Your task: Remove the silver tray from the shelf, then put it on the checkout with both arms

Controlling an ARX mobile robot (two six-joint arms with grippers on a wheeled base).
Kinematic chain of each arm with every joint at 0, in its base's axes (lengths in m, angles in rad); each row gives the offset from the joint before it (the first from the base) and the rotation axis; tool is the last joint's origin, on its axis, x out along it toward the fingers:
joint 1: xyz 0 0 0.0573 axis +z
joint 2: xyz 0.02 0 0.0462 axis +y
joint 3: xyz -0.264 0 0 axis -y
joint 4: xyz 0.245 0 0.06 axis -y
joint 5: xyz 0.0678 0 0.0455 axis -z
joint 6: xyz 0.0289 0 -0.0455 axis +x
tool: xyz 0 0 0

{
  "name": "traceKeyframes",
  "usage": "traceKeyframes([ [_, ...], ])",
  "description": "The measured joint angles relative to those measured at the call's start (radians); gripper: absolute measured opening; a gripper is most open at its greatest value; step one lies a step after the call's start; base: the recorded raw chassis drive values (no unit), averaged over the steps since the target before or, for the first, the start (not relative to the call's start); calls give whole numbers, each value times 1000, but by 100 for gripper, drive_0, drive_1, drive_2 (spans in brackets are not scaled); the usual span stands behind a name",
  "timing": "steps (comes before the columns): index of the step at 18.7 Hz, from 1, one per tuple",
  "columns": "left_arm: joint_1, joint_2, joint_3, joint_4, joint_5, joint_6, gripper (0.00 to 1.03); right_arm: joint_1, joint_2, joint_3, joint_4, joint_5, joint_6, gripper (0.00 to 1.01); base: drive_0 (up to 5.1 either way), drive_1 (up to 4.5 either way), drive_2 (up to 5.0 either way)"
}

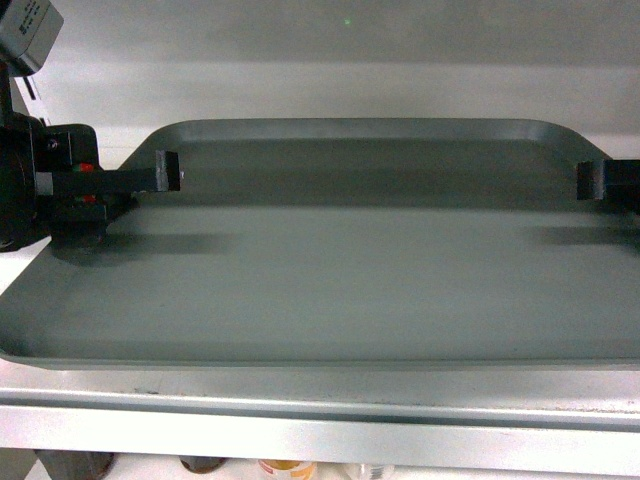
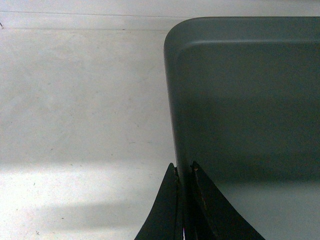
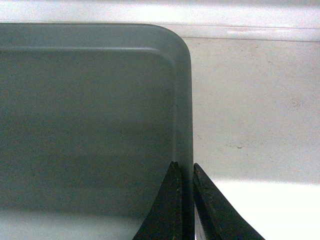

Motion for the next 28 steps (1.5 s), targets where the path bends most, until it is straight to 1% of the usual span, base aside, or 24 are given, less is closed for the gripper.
traceKeyframes([
  [21, 1, 4, -6, 8, 1, 0, 4, -1, 0, 0, 2, 0, -1, 3, 0, 0, 0],
  [24, 1, 4, -6, 9, 1, 0, 4, -1, 0, 1, 4, 0, -1, 3, 3, -170, 176],
  [28, 2, 4, -6, 13, 1, -1, 4, -1, 0, 9, 7, 0, -3, 3, 3, -402, 408],
])
